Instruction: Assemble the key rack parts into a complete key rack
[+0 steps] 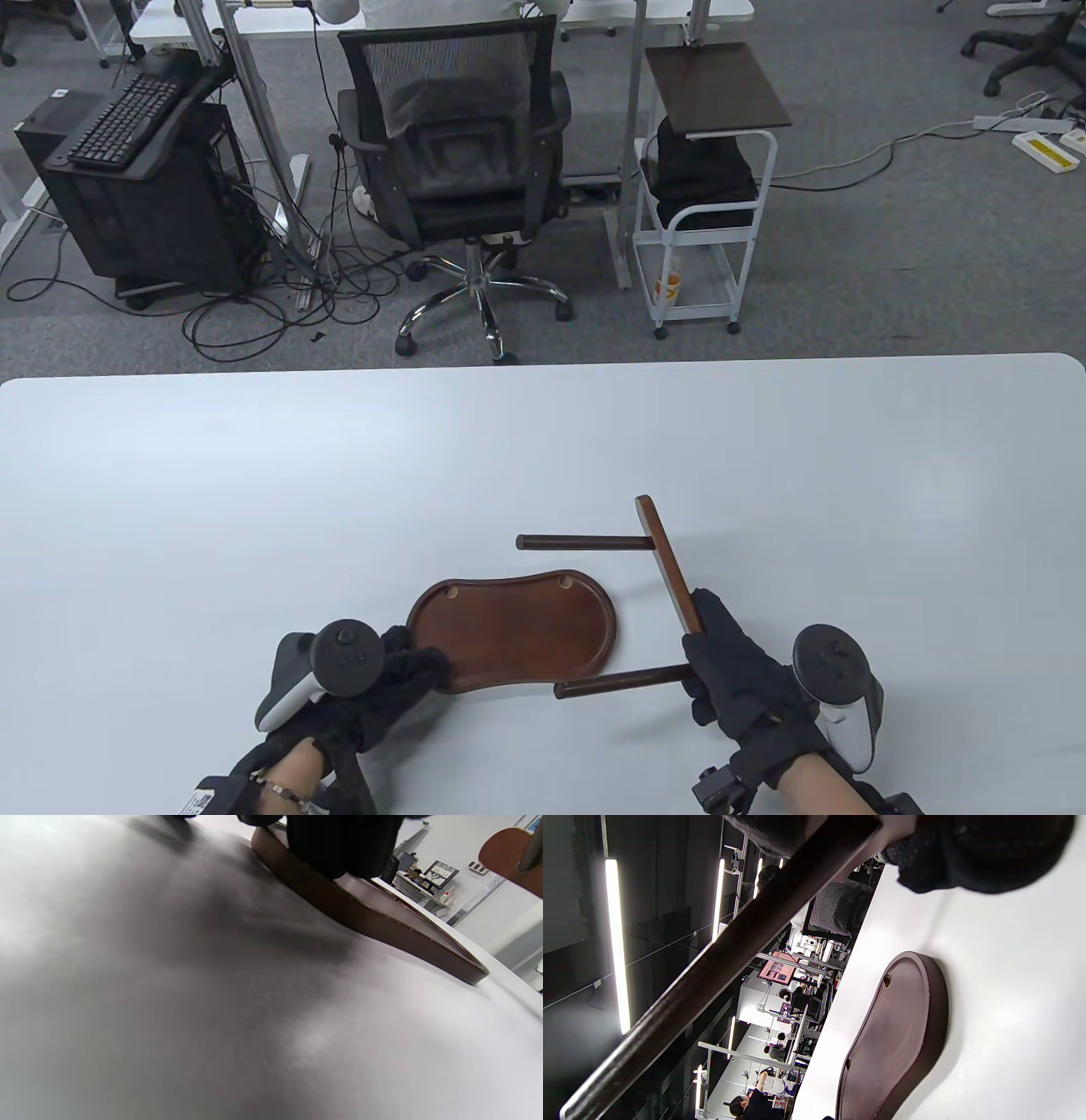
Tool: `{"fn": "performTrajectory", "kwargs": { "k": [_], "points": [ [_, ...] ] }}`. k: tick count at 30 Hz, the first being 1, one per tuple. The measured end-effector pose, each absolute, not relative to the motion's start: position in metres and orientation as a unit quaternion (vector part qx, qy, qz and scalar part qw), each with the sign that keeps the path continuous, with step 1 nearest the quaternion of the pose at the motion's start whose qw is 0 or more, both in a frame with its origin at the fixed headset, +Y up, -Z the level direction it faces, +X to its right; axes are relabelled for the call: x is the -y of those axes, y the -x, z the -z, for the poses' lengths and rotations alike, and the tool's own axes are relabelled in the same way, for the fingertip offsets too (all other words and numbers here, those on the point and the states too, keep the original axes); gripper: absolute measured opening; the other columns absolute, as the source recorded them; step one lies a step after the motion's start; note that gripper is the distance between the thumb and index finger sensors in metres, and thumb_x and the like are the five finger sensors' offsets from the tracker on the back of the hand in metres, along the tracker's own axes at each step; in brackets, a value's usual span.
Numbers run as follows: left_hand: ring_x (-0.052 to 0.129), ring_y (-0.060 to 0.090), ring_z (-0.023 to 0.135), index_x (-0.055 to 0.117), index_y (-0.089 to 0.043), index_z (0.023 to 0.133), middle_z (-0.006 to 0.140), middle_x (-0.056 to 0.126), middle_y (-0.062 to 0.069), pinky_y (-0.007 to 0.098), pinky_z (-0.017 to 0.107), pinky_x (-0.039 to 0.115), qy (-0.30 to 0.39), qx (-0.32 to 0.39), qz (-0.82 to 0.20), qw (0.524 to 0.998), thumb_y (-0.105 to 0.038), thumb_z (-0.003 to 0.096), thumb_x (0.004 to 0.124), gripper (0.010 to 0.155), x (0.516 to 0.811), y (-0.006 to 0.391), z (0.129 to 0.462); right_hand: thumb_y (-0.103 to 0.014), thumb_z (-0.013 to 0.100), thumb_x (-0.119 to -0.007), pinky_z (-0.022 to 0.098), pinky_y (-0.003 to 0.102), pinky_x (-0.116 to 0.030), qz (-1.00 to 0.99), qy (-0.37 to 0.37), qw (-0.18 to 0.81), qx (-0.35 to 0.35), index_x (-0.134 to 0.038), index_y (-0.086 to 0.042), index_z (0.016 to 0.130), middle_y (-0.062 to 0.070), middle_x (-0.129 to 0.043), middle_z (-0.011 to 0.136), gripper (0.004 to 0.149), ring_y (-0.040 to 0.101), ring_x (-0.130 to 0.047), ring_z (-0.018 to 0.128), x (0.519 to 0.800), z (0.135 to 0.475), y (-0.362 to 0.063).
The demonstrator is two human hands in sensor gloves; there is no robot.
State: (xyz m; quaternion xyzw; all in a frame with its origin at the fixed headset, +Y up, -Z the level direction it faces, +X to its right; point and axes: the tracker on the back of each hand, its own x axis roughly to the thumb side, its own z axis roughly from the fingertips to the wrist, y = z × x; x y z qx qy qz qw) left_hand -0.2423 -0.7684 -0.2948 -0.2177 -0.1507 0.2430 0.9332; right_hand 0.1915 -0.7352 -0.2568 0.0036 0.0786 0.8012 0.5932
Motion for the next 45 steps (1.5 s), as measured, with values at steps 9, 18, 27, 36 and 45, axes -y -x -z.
{"fn": "performTrajectory", "kwargs": {
  "k": [9, 18, 27, 36, 45],
  "points": [
    [0.04, 0.024, 0.113, 0.071, -0.036, 0.098, 0.108, 0.071, -0.013, 0.06, 0.079, 0.038, 0.253, 0.171, -0.26, 0.916, -0.05, 0.0569, 0.058, 0.045, 0.769, 0.239, 0.292, -0.034, 0.06, -0.064, 0.028, 0.05, -0.086, -0.803, -0.005, 0.591, -0.079, -0.043, -0.007, 0.112, 0.032, -0.065, 0.092, 0.062, 0.045, -0.086, 0.054, 0.736, 0.257, -0.192],
    [0.034, 0.025, 0.113, 0.069, -0.035, 0.101, 0.111, 0.067, -0.012, 0.06, 0.079, 0.035, 0.302, 0.198, -0.257, 0.896, -0.049, 0.0577, 0.058, 0.047, 0.767, 0.231, 0.287, -0.033, 0.06, -0.064, 0.028, 0.05, -0.086, -0.806, -0.004, 0.586, -0.084, -0.043, -0.007, 0.112, 0.032, -0.065, 0.092, 0.062, 0.045, -0.085, 0.054, 0.738, 0.258, -0.191],
    [0.021, 0.028, 0.111, 0.06, -0.033, 0.107, 0.116, 0.055, -0.01, 0.059, 0.078, 0.029, 0.369, 0.222, -0.255, 0.866, -0.049, 0.0592, 0.055, 0.051, 0.766, 0.222, 0.281, -0.033, 0.06, -0.064, 0.029, 0.05, -0.086, -0.803, 0.003, 0.589, -0.091, -0.043, -0.007, 0.112, 0.032, -0.065, 0.093, 0.062, 0.045, -0.085, 0.054, 0.74, 0.259, -0.192],
    [0.02, 0.028, 0.112, 0.058, -0.033, 0.109, 0.119, 0.053, -0.01, 0.06, 0.079, 0.029, 0.38, 0.235, -0.249, 0.859, -0.049, 0.0593, 0.055, 0.052, 0.765, 0.219, 0.279, -0.033, 0.06, -0.064, 0.029, 0.05, -0.086, -0.804, 0.007, 0.588, -0.093, -0.043, -0.007, 0.112, 0.032, -0.065, 0.093, 0.062, 0.045, -0.085, 0.054, 0.741, 0.26, -0.192],
    [0.045, 0.039, 0.114, 0.057, -0.029, 0.11, 0.12, 0.061, 0.001, 0.066, 0.077, 0.037, 0.257, 0.19, -0.33, 0.888, -0.051, 0.0589, 0.054, 0.055, 0.737, 0.228, 0.294, -0.034, 0.059, -0.069, 0.035, 0.054, -0.085, -0.805, 0.01, 0.589, -0.066, -0.051, -0.008, 0.111, 0.029, -0.071, 0.095, 0.061, 0.046, -0.088, 0.059, 0.736, 0.267, -0.198]
  ]
}}
